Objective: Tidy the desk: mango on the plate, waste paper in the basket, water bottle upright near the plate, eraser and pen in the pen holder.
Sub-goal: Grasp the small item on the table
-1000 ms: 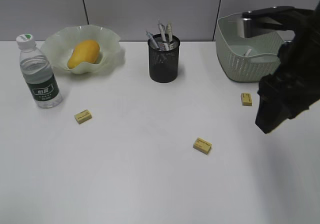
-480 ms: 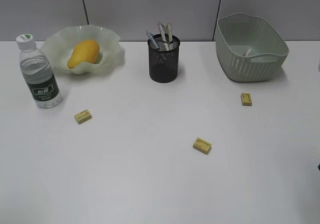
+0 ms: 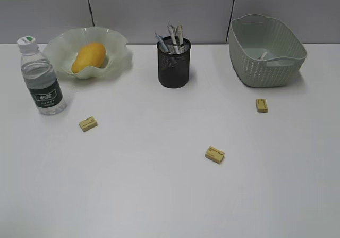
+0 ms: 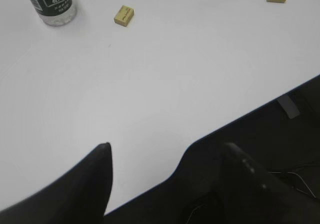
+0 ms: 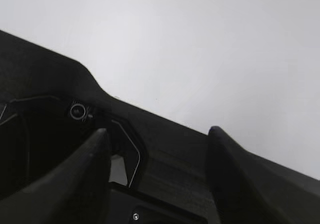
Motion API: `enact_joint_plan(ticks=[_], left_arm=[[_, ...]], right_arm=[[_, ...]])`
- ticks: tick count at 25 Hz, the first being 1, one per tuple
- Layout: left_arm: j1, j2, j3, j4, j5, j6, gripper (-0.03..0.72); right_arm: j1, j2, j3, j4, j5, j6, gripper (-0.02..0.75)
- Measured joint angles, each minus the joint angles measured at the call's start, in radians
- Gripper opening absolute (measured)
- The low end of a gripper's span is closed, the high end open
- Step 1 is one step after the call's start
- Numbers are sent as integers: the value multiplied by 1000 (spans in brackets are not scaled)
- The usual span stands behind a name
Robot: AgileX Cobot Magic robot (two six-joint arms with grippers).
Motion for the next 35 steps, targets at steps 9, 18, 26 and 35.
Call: enact_joint_plan(ticks=[9,18,26,35], left_arm=[[0,0,0,-3,0,0,504],[0,78,-60,55,-236,0,502],[0,577,-213,74,-338,0,502],[0,1048,-540,74,-214,84,502]], right_arm=[[0,-339,34,-124,1,96,478],[0,-380,38,-136,-7,105,478],[0,-380,60,-138,-56,107,478],[0,-380,60,-140,-58,107,478]])
